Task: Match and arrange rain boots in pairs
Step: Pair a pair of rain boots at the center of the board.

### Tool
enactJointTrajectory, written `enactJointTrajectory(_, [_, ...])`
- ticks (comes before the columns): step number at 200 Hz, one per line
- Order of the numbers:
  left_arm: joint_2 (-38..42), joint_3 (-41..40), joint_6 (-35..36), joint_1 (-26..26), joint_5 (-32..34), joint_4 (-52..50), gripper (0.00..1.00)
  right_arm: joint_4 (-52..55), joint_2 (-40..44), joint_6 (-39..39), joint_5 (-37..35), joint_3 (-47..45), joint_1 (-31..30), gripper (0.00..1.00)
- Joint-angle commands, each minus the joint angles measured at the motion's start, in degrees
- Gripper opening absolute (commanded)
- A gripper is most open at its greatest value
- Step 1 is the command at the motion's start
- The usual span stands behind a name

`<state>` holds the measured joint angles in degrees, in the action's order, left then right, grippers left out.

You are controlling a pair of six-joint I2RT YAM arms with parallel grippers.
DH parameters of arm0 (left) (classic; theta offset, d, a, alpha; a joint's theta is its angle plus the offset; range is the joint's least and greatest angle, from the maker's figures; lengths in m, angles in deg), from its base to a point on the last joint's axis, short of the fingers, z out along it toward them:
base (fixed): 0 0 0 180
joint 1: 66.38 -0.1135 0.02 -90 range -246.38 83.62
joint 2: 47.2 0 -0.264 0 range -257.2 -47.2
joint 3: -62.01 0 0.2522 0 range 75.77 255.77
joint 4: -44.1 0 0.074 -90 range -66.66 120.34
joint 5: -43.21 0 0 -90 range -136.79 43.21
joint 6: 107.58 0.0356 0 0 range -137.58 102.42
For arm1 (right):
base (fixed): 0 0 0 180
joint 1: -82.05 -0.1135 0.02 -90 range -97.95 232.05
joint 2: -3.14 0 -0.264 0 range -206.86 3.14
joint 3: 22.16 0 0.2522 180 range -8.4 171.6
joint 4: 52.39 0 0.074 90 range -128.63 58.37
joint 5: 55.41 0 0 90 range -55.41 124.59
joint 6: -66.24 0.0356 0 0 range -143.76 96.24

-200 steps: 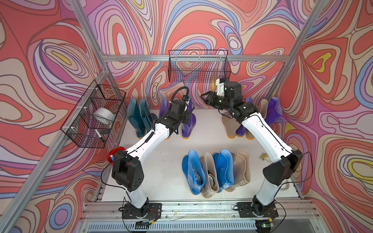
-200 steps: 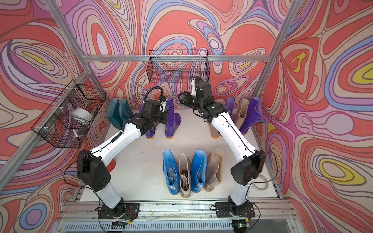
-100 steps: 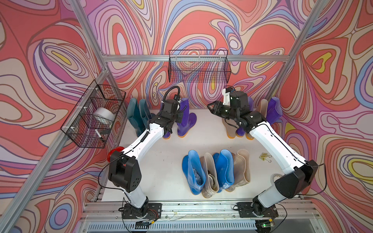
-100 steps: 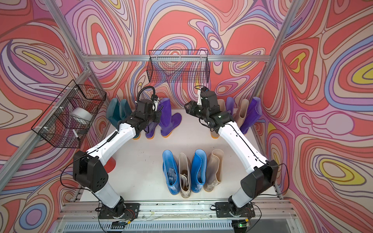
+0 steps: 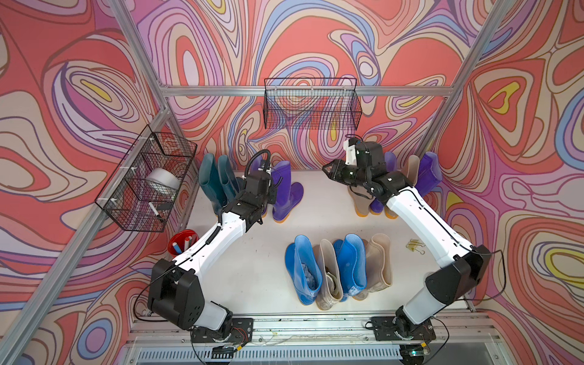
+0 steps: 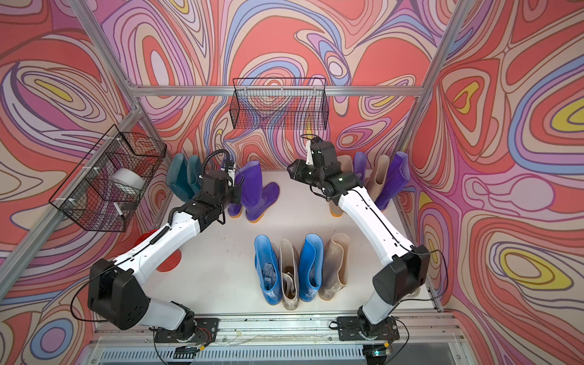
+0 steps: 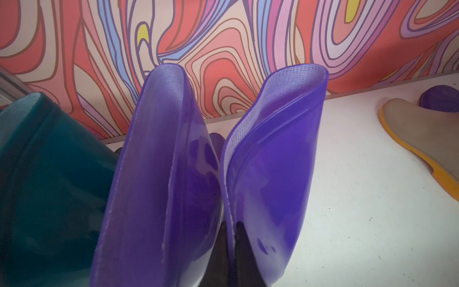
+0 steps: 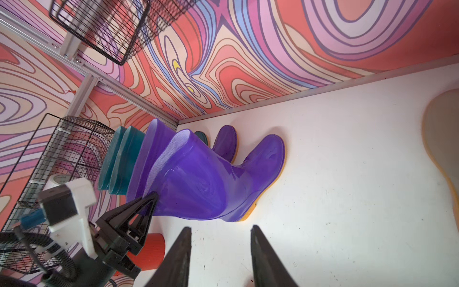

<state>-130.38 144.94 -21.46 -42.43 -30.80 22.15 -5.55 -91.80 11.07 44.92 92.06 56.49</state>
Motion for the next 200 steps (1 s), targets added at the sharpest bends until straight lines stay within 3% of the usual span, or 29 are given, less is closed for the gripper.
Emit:
enactJointTrajectory(1, [3.55, -2.95, -2.75, -0.17, 1.98, 4.07, 0.0, 3.93, -3.5, -2.9, 0.81, 3.75, -0.06, 0.39])
enactJointTrajectory(32, [4.08, -3.44, -2.57, -0.21, -0.21, 3.73, 0.0, 7.33, -8.16, -4.66, 0.44, 9.33, -0.1, 0.34])
enactJointTrajectory(44, [3.82, -2.64, -1.95, -0.21, -1.51, 3.04, 0.19, 6.55, -8.05, -4.47, 0.83, 8.53, -0.08, 0.34])
enactJointTrajectory(58, [3.42, -1.04, -1.27, -0.2, -3.83, 1.45, 0.33, 5.61, -7.08, -4.08, 0.81, 6.95, -0.1, 0.34])
enactJointTrajectory(87, [1.92, 4.77, 0.19, -0.15, -9.07, -4.62, 0.5, 3.49, -3.25, -3.28, 0.27, 1.71, -0.07, 0.35])
enactJointTrajectory(169, [-8.58, 28.32, 2.73, -0.21, -19.64, -27.28, 0.66, 2.6, 2.44, -3.08, -0.74, -4.7, -0.04, 0.38])
enactJointTrajectory(200, [-16.19, 40.71, 5.11, -0.21, -18.3, -38.28, 0.68, 2.76, 4.28, -3.29, -1.51, -5.79, -0.03, 0.39])
